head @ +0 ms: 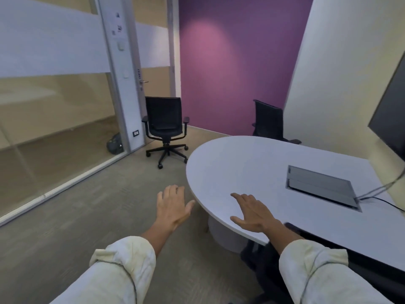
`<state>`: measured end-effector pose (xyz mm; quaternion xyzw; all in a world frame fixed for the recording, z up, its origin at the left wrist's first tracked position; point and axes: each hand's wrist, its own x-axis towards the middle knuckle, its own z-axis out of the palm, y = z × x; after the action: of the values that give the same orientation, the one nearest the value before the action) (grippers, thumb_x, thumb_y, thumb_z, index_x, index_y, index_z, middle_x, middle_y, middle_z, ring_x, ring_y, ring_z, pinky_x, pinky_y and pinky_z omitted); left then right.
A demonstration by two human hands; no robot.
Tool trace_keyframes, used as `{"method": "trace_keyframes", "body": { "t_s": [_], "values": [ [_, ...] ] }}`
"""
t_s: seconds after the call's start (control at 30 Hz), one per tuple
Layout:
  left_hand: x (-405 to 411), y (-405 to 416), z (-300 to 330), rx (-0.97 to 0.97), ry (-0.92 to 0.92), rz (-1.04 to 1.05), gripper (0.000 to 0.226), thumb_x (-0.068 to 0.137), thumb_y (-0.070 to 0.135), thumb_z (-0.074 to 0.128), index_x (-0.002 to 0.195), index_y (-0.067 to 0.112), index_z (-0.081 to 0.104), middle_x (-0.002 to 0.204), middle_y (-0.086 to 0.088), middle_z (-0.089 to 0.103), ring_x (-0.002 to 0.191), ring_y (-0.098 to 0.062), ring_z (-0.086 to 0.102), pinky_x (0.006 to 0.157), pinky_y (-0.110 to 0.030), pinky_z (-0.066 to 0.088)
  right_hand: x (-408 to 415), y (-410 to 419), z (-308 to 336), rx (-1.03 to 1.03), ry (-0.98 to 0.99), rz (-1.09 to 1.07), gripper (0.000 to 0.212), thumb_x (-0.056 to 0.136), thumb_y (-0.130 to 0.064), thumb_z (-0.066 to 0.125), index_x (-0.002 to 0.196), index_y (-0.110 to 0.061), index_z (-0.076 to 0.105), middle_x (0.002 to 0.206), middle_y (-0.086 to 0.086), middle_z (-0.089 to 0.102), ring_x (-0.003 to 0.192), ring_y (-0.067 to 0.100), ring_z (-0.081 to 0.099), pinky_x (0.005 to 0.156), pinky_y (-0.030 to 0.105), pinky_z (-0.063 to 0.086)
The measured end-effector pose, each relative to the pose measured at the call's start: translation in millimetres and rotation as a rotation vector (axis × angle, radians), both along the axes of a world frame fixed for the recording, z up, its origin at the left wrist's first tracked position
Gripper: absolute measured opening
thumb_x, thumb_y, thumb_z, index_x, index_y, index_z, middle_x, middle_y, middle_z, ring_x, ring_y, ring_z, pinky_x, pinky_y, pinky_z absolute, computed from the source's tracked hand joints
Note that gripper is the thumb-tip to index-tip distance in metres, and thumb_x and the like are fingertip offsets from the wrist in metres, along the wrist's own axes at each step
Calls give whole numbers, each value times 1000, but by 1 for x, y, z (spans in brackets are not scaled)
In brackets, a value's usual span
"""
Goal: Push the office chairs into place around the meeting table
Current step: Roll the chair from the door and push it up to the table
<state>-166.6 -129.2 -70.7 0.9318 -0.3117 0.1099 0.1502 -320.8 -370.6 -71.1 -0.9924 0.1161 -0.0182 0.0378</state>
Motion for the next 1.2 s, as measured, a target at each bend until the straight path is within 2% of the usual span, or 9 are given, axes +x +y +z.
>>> {"method": "trace_keyframes", "body": {
  "t_s": [0.23,0.37,0.63,0.8,1.2],
  "values": [
    [121,59,-3,-4,52,98,69,95,62,46,144,14,42,144,-10,48,138,-28,37,109,-47,36,134,27,-7,-1,10,-9,81,90,-68,48,154,-28,17,160,1,27,140,26,35,115,45,30],
    [164,82,0,21,49,141,69,94,63,46,143,14,43,143,-10,49,135,-28,40,105,-47,38,179,37,-14,-3,45,20,81,90,-67,48,154,-27,17,158,3,30,138,27,36,114,45,31],
    [268,111,-8,104,64,211,71,96,65,42,146,15,37,150,-11,43,142,-29,33,110,-47,35,294,33,-41,11,148,77,81,89,-70,44,154,-31,15,160,1,26,141,28,31,115,47,27],
    [337,99,-16,192,38,222,72,96,65,40,148,16,34,152,-11,39,144,-29,30,112,-47,34,384,4,-48,-42,166,155,79,90,-67,45,154,-30,16,158,2,29,140,27,32,114,45,28],
    [522,19,11,202,5,320,70,97,64,38,147,16,35,152,-12,40,142,-29,32,111,-48,34,621,-85,-14,-26,86,258,80,92,-61,50,154,-24,16,151,8,36,133,27,37,110,44,34]
  ]
}}
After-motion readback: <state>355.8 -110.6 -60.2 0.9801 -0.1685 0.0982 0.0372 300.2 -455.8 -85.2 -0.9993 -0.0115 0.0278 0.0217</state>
